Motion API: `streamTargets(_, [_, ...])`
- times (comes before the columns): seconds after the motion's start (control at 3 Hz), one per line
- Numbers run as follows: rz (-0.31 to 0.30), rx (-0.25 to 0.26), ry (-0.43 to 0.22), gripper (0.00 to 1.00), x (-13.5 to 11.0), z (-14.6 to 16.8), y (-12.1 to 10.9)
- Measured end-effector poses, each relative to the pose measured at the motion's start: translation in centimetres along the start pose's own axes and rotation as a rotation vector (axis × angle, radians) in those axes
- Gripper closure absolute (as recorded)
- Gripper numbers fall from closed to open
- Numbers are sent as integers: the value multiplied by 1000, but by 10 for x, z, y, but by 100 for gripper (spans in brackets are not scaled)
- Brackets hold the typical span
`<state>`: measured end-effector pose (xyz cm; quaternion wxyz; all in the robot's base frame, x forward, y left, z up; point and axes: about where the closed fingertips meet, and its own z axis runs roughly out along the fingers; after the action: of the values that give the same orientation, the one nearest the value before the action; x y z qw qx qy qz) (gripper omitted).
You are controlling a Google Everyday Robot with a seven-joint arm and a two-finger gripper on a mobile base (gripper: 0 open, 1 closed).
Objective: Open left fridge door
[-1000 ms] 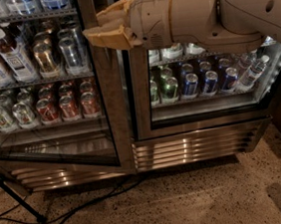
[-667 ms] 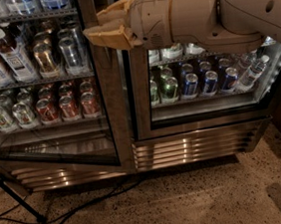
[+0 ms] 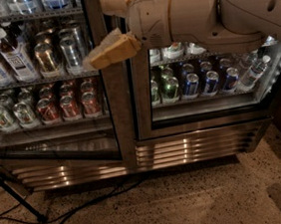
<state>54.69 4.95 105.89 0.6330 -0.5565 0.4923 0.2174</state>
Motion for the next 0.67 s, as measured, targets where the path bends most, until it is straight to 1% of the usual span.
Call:
streamTargets(0.33, [0, 0, 0, 0, 3, 1, 2])
streamTargets(0.67, [-95, 104, 122, 0, -10, -32, -9])
